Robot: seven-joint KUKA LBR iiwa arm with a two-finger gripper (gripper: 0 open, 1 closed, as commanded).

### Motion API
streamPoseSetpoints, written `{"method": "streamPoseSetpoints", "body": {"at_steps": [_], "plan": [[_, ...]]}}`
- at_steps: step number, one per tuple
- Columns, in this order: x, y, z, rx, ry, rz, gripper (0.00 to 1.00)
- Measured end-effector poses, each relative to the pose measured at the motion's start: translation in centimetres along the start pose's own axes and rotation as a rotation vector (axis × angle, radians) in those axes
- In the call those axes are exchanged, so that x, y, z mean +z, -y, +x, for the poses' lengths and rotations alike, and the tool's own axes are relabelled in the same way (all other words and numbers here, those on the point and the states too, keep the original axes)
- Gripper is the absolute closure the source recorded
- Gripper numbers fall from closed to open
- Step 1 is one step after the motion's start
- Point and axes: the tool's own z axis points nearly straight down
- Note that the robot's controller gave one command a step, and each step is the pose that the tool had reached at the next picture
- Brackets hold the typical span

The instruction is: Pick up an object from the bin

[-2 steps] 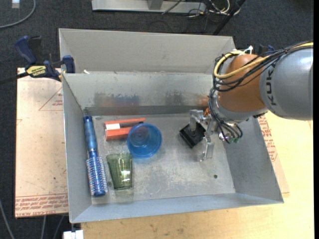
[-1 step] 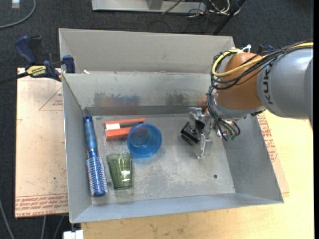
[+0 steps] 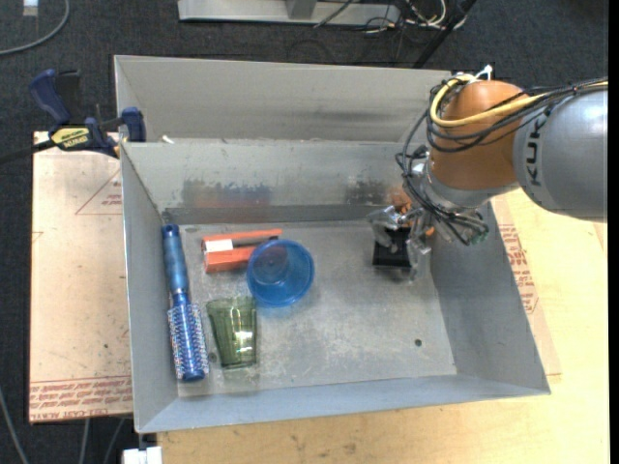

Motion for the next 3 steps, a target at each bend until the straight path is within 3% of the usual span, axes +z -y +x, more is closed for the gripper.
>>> {"method": "streamPoseSetpoints", "body": {"at_steps": [2,3], "plan": [[-0.1,0.1,0.0,-0.006,-0.001,-0.002,1.00],[-0.2,-1.5,0.0,-0.209,0.013,0.017,1.00]]}}
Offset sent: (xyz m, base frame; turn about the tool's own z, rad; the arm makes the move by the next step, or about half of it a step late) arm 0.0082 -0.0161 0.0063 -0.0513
